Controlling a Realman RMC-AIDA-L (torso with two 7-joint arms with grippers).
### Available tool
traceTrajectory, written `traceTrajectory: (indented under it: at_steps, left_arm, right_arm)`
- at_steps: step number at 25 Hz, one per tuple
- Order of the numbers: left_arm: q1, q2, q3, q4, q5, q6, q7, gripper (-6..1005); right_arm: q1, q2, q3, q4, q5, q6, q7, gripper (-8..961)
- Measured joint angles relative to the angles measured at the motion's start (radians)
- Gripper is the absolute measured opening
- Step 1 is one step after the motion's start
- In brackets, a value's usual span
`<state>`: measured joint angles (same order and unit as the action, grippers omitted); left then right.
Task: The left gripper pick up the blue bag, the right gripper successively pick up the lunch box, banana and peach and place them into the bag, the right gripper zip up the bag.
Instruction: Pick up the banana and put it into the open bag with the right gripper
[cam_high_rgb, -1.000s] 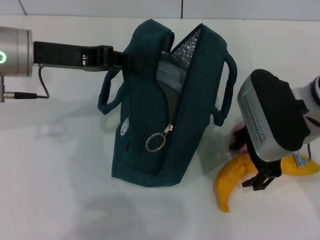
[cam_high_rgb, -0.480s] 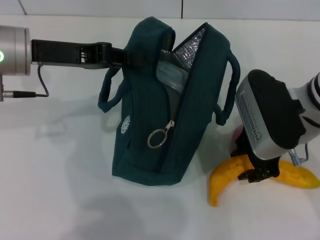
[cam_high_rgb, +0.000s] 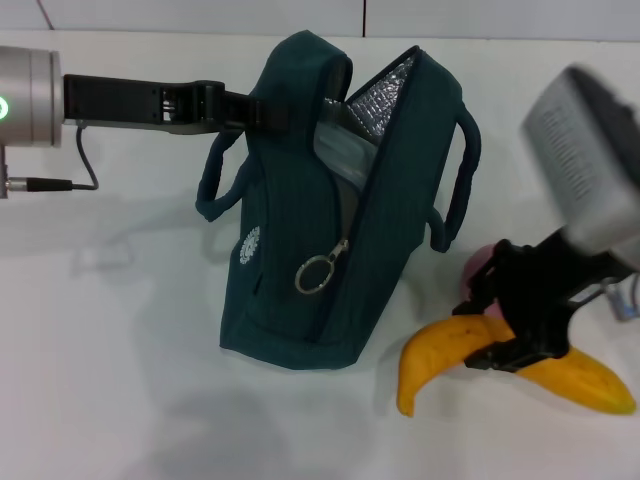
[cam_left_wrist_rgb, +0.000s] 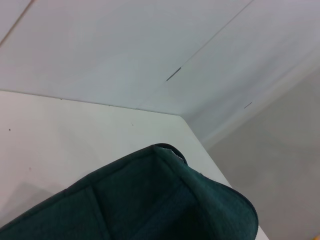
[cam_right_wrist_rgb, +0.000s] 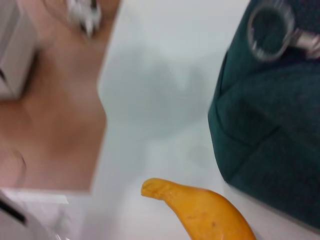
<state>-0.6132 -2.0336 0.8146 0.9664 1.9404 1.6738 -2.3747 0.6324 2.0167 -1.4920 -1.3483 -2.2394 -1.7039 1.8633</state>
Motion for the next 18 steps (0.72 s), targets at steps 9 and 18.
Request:
traceTrajectory:
  at_steps: [9,18]
  left_arm:
    - [-0.015,0.0,0.0,0.0,0.0,-0.002,0.0,55]
    - [-0.038,-0.008,0.007,0.0,0.001,-0.005,-0.011,55]
  right_arm:
    - [0.04,-0.02,0.388,0.231,0.092,-0.339,-0.106,454]
    - [0.061,-0.086,0.568,0.43,0.343,-0.438,-0.22,466]
